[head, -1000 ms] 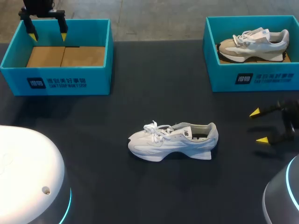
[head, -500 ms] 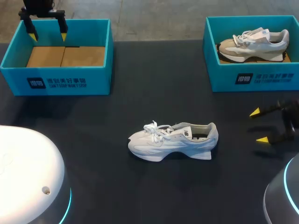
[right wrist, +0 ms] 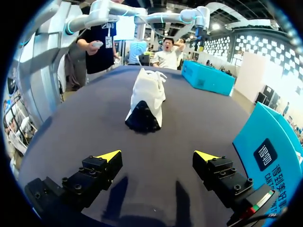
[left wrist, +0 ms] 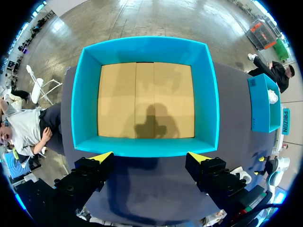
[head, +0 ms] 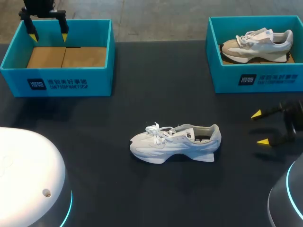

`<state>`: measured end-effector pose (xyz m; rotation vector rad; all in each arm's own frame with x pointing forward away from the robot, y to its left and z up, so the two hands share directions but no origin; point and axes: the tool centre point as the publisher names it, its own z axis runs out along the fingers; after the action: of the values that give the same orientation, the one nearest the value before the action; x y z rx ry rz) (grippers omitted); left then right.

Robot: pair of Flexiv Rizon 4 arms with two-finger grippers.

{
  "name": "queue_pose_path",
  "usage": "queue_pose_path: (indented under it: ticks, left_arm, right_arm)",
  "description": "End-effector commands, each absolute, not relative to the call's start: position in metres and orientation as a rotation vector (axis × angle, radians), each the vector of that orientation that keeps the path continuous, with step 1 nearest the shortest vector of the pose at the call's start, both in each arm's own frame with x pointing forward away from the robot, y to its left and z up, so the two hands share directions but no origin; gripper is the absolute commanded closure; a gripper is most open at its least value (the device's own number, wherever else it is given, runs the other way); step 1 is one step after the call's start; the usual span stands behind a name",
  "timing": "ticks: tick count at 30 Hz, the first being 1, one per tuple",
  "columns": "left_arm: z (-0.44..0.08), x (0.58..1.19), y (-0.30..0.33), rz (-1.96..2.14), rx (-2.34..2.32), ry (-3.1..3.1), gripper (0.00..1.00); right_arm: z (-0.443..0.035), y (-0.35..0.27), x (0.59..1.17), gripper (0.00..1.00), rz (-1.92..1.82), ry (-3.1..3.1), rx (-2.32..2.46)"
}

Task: Take the shoe out of the shoebox, open the shoe tongue, remove and reinsert the insole, then place the shoe into the shoebox

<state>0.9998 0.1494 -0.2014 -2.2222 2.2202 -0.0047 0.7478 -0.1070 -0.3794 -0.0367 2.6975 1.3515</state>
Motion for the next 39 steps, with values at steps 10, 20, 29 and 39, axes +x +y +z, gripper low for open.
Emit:
queue_pose_path:
  ticks: [10, 20, 29, 39]
  left_arm:
    - [-0.201, 1.0, 0.149, -0.003, -2.222, 2.22, 0.0]
    - [-0.201, 1.0, 0.149, -0.003, -2.222, 2.22, 0.0]
    - [-0.201, 1.0, 0.149, -0.003, -2.222, 2.22, 0.0]
    - [-0.201, 1.0, 0.149, -0.003, -2.222, 2.22, 0.0]
  right_arm:
    - [-0.38, -0.083, 0.722, 0.0, 1.349, 2.699, 0.012]
    - [-0.389, -0.048, 0.718, 0.0, 1.367, 2.683, 0.1]
    - [-0.406, -0.015, 0.715, 0.0, 1.434, 2.71, 0.073]
    - [-0.41, 0.005, 0.721, 0.0, 1.461, 2.697, 0.085]
